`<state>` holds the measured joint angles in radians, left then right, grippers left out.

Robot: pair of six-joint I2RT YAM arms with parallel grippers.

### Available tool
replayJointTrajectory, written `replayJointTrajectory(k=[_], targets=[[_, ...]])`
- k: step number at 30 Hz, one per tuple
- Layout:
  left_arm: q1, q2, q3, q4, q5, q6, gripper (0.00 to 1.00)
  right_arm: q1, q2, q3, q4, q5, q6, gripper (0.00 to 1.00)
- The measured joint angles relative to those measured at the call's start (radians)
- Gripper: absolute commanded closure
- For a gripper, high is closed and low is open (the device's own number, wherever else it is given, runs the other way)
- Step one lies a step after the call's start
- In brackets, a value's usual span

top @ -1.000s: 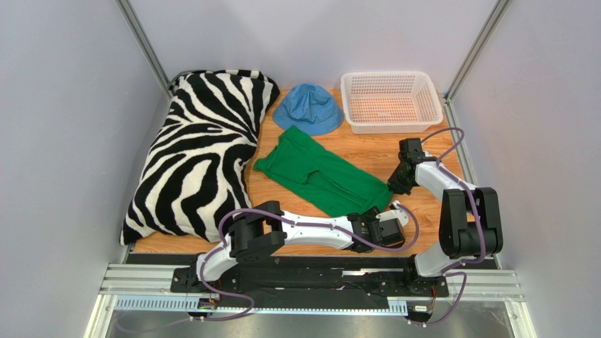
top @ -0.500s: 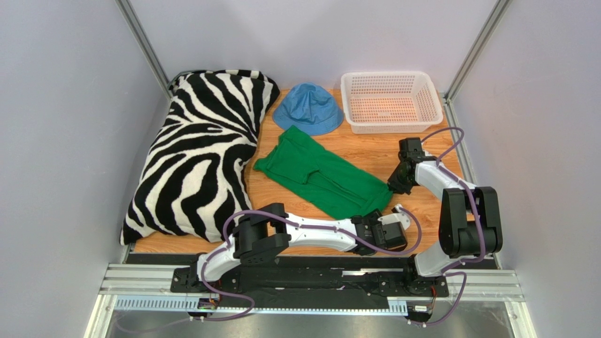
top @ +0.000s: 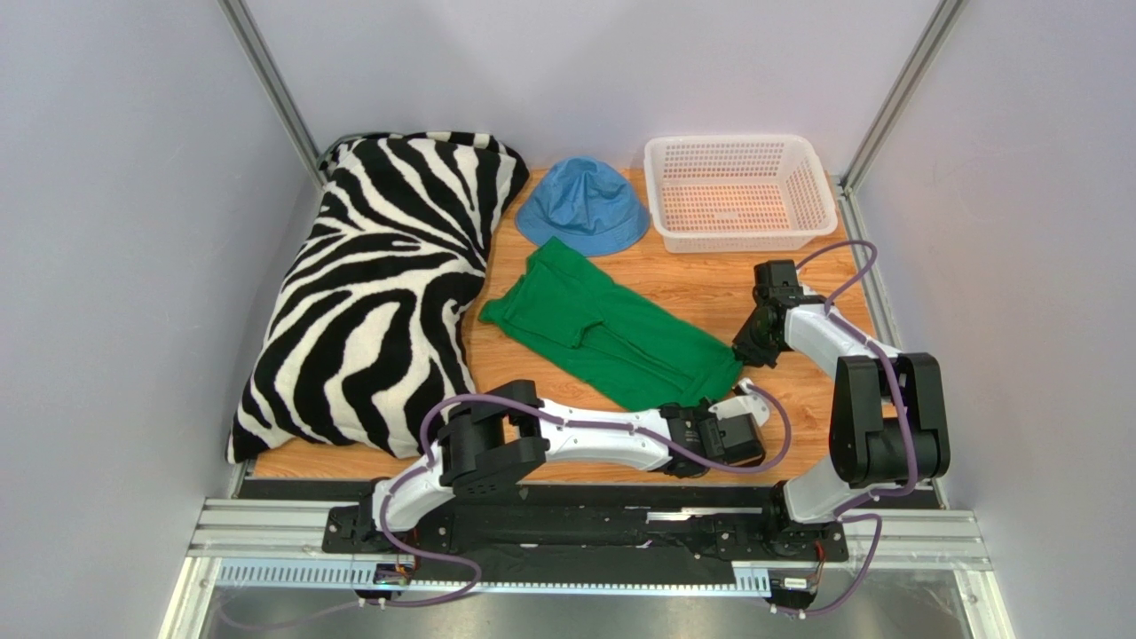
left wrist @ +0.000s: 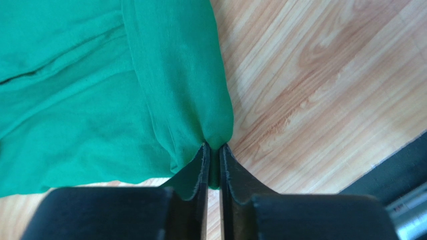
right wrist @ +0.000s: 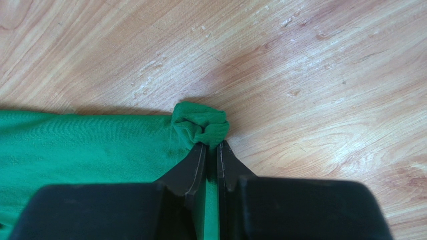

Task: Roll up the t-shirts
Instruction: Roll the arm.

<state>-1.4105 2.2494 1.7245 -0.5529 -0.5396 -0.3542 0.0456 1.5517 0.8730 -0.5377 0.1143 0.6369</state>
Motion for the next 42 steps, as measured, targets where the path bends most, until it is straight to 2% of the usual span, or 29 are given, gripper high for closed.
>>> replayJointTrajectory(k=[2,10,12,15,18,21,29,36,42], targets=[[0.008,-0.026,-0.033,0.028,0.034,-0.002,1.00,0.002,0.000,0.003,-0.006,0.002,-0.001,1.00],[0.101,-0.197,-0.262,0.214,0.328,-0.079,1.00,0.012,0.011,0.043,-0.103,0.046,-0.006,0.98],[0.130,-0.240,-0.318,0.269,0.416,-0.117,1.00,0.013,0.011,0.046,-0.122,0.057,-0.006,0.92],[0.176,-0.285,-0.389,0.360,0.553,-0.189,1.00,0.016,0.010,0.047,-0.143,0.072,-0.006,0.73],[0.206,-0.295,-0.454,0.449,0.656,-0.259,1.00,0.022,0.001,0.046,-0.151,0.084,-0.008,0.59],[0.219,-0.295,-0.503,0.486,0.729,-0.320,1.00,0.024,-0.025,0.037,-0.149,0.089,-0.016,0.52],[0.222,-0.295,-0.531,0.562,0.838,-0.422,1.00,0.029,-0.188,0.008,-0.145,0.086,-0.023,0.44],[0.229,-0.295,-0.542,0.594,0.861,-0.456,1.00,0.037,-0.415,-0.131,-0.178,0.049,-0.001,0.44],[0.229,-0.295,-0.550,0.601,0.865,-0.470,1.00,0.039,-0.503,-0.238,-0.227,-0.006,0.060,0.43]])
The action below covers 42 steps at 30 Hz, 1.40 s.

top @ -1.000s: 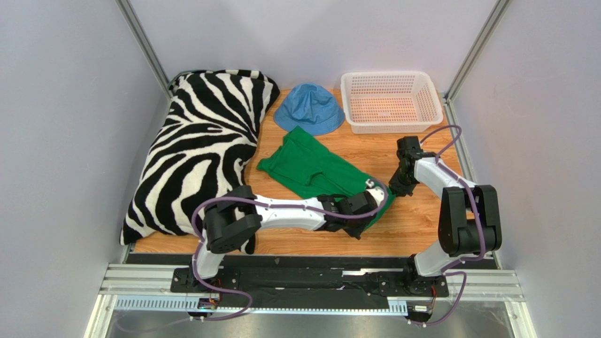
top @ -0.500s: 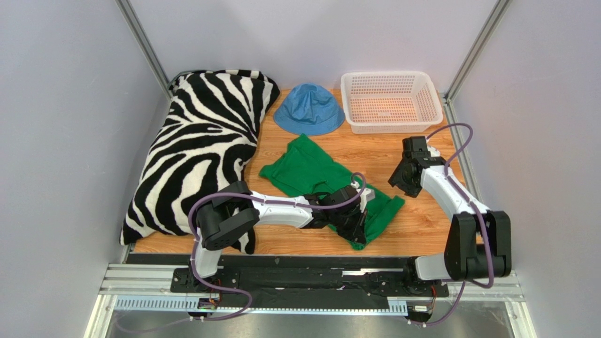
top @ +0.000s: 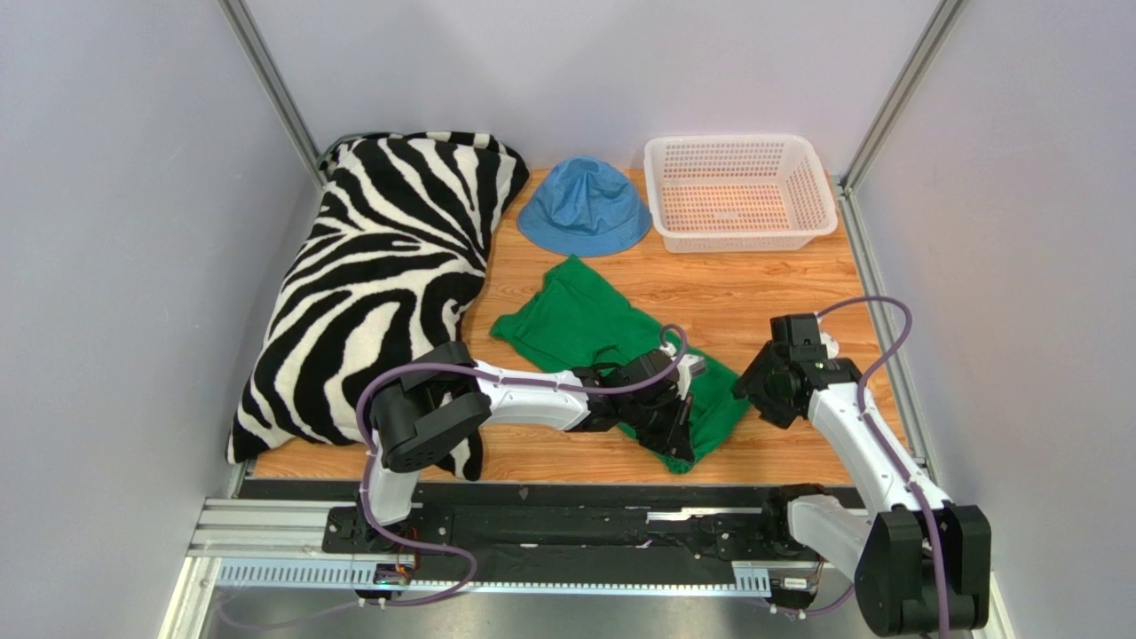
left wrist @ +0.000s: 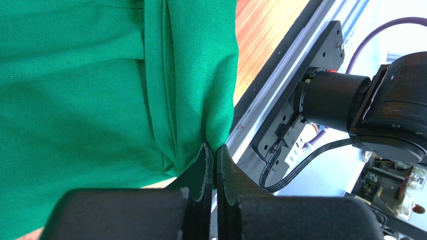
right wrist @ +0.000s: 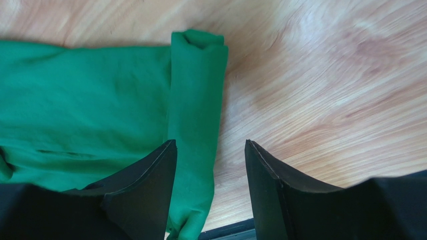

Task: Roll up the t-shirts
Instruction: Roll the arm.

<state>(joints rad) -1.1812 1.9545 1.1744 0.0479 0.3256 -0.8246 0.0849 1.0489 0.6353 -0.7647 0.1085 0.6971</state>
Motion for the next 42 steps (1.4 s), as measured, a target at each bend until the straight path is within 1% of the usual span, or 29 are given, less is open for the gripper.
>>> replayJointTrajectory(k=[3,6,9,10,11,12,14,17,18,20,21,22,23,24,26,32,37,39,42], targets=[[0.000,0.000,-0.001,0.002,0.004,-0.001,1.00,0.017,-0.053,-0.061,0.005,-0.039,0.033,0.42],[0.001,0.000,-0.001,0.002,0.006,-0.002,1.00,0.067,-0.082,-0.090,0.007,-0.051,0.070,0.42],[0.001,0.000,-0.001,0.002,0.006,-0.002,1.00,0.112,-0.085,-0.100,0.022,-0.049,0.101,0.46],[0.001,0.000,-0.001,0.002,0.006,-0.002,1.00,0.120,-0.081,-0.100,0.027,-0.048,0.109,0.50],[0.001,0.000,-0.001,0.002,0.006,-0.003,1.00,0.125,-0.077,-0.101,0.033,-0.047,0.116,0.65],[0.001,0.000,-0.001,0.002,0.006,-0.003,1.00,0.128,-0.068,-0.103,0.040,-0.045,0.122,0.74],[0.002,0.000,-0.001,0.002,0.007,-0.003,1.00,0.131,-0.042,-0.104,0.049,-0.035,0.134,0.82],[0.003,0.000,-0.001,0.003,0.006,0.000,0.99,0.150,0.002,-0.101,0.049,-0.016,0.141,0.87],[0.003,0.000,-0.002,0.004,0.006,0.000,0.86,0.163,0.019,-0.091,0.043,-0.001,0.142,0.87],[0.003,0.000,-0.002,0.004,0.006,0.010,0.75,0.200,0.065,-0.056,0.029,0.026,0.139,0.93],[0.003,0.000,-0.002,0.003,0.005,0.017,0.66,0.218,0.087,-0.038,0.019,0.042,0.137,0.95],[0.003,0.000,-0.002,0.002,0.003,0.023,0.63,0.242,0.122,-0.010,0.002,0.064,0.136,0.99],[0.003,0.000,-0.002,0.001,0.002,0.031,0.61,0.259,0.150,0.010,-0.005,0.078,0.135,1.00],[0.003,0.000,-0.002,0.000,-0.002,0.038,0.55,0.276,0.182,0.031,-0.014,0.093,0.135,1.00],[0.003,0.000,-0.002,-0.003,-0.013,0.049,0.52,0.299,0.237,0.065,-0.034,0.116,0.134,1.00],[0.003,-0.008,0.000,-0.021,-0.058,0.062,0.51,0.347,0.326,0.135,-0.097,0.166,0.145,1.00],[0.003,-0.025,0.006,-0.031,-0.163,0.076,0.48,0.366,0.366,0.177,-0.139,0.185,0.166,1.00],[0.003,-0.045,-0.010,-0.006,-0.205,0.087,0.48,0.366,0.375,0.186,-0.148,0.186,0.171,1.00],[-0.003,-0.120,-0.095,0.089,-0.278,0.113,0.46,0.367,0.388,0.198,-0.160,0.185,0.175,1.00]])
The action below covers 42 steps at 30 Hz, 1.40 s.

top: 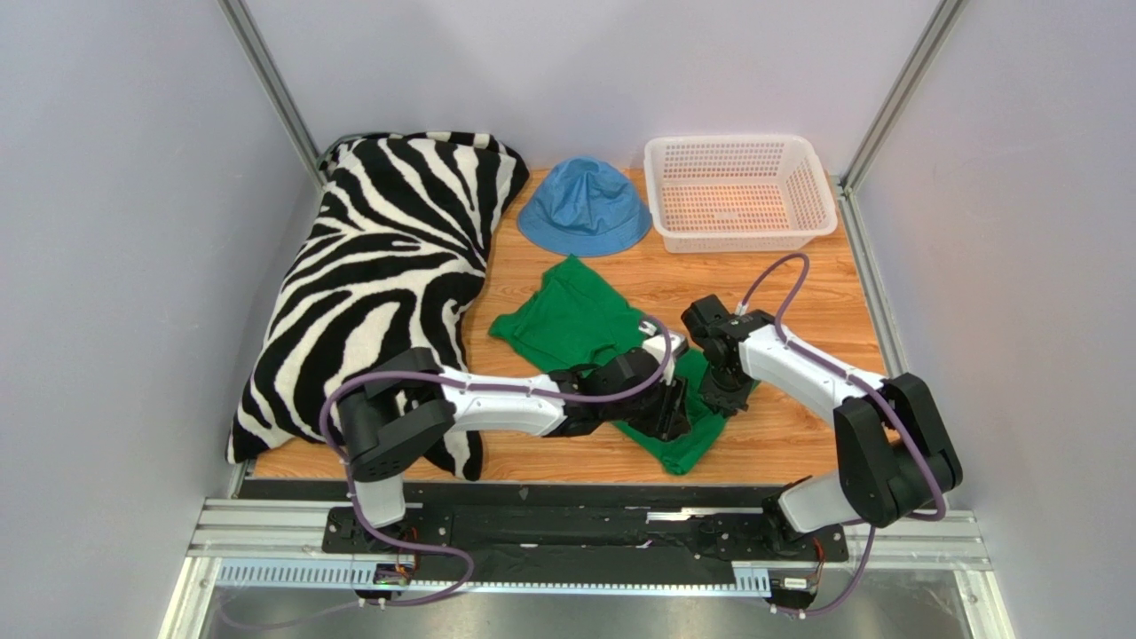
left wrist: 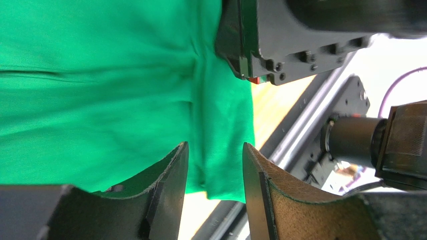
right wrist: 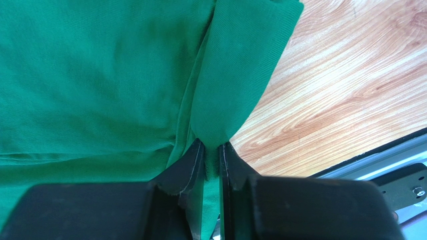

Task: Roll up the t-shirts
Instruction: Roll the arm.

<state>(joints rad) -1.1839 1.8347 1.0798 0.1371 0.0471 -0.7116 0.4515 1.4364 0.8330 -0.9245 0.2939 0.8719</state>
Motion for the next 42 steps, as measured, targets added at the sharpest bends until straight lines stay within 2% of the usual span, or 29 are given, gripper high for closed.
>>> replayJointTrajectory(k=[5,14,22,31,38,41,42], targets=[[-0.049,-0.116,-0.113,0.123,-0.158,0.085,0.43,0.000,0.010,0.012,-0.014,0.001,0.002,1.00],[-0.258,-0.060,-0.021,0.157,-0.428,0.309,0.31,0.000,0.035,0.023,-0.022,-0.005,0.015,1.00],[-0.280,0.087,0.097,0.136,-0.549,0.414,0.31,0.000,0.053,0.039,-0.029,-0.022,0.015,1.00],[-0.284,0.195,0.166,0.080,-0.597,0.464,0.31,0.000,0.069,0.046,-0.029,-0.031,0.015,1.00],[-0.285,0.240,0.201,0.054,-0.610,0.478,0.39,0.000,0.069,0.050,-0.031,-0.034,0.015,1.00],[-0.285,0.254,0.204,0.051,-0.614,0.476,0.52,0.000,0.069,0.050,-0.032,-0.034,0.015,1.00],[-0.285,0.257,0.204,0.048,-0.616,0.476,0.64,0.000,0.069,0.050,-0.032,-0.034,0.015,1.00]])
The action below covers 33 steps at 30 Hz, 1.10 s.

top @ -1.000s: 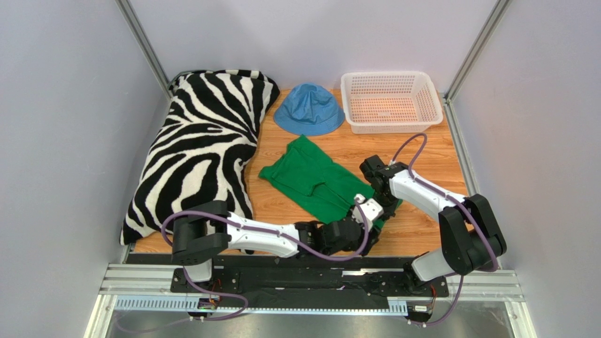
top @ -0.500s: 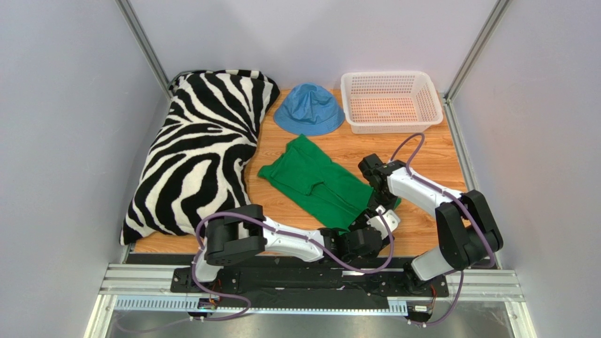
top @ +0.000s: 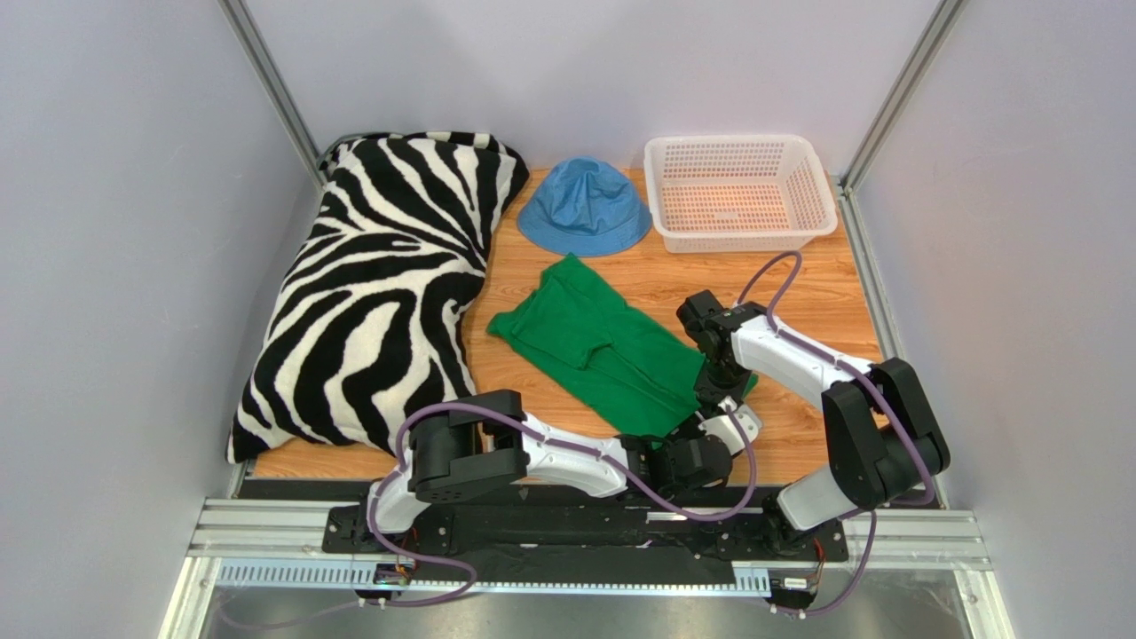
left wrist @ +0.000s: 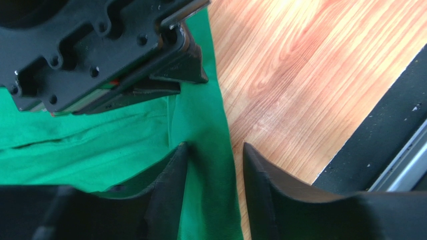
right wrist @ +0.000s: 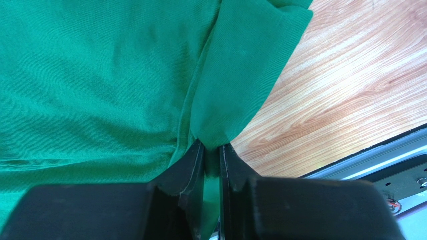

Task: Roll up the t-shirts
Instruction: Roll the arm.

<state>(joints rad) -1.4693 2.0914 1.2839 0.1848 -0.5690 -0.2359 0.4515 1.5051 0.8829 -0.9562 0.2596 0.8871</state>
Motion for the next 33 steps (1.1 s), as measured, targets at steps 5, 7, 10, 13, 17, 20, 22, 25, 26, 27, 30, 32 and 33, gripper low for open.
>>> replayJointTrajectory(k=[5,7,10,13,17,20,22,25,26,27,30,32,33], targets=[[0.001,0.002,0.000,-0.010,-0.010,-0.011,1.00,0.000,0.000,0.000,0.000,0.000,-0.001,0.66],[0.002,0.002,0.000,-0.010,-0.008,-0.025,1.00,0.000,-0.001,0.000,0.000,-0.001,-0.001,0.53],[0.015,-0.002,-0.027,0.014,0.012,-0.058,1.00,0.000,-0.022,-0.003,0.016,-0.014,-0.019,0.37],[0.032,-0.026,-0.086,0.064,0.048,-0.108,1.00,0.000,-0.075,-0.005,0.035,-0.019,-0.022,0.28],[0.073,-0.098,-0.180,0.097,0.111,-0.190,1.00,0.000,-0.168,-0.005,0.068,-0.016,-0.029,0.27],[0.113,-0.136,-0.239,0.127,0.171,-0.261,1.00,0.000,-0.213,-0.005,0.090,-0.008,-0.037,0.27],[0.144,-0.154,-0.271,0.150,0.219,-0.314,1.00,-0.001,-0.229,-0.005,0.102,-0.006,-0.044,0.27],[0.188,-0.172,-0.309,0.187,0.285,-0.384,1.00,-0.001,-0.241,-0.006,0.124,-0.008,-0.053,0.27],[0.202,-0.179,-0.325,0.203,0.307,-0.407,1.00,-0.003,-0.245,-0.011,0.137,-0.009,-0.056,0.28],[0.214,-0.186,-0.339,0.214,0.326,-0.427,1.00,-0.006,-0.250,-0.019,0.156,-0.011,-0.059,0.28],[0.235,-0.196,-0.364,0.240,0.369,-0.475,1.00,-0.016,-0.257,-0.056,0.202,-0.024,-0.066,0.28],[0.243,-0.200,-0.378,0.257,0.388,-0.499,1.00,-0.030,-0.256,-0.079,0.226,-0.028,-0.069,0.29],[0.246,-0.203,-0.387,0.266,0.397,-0.511,1.00,-0.040,-0.256,-0.088,0.237,-0.031,-0.072,0.30]])
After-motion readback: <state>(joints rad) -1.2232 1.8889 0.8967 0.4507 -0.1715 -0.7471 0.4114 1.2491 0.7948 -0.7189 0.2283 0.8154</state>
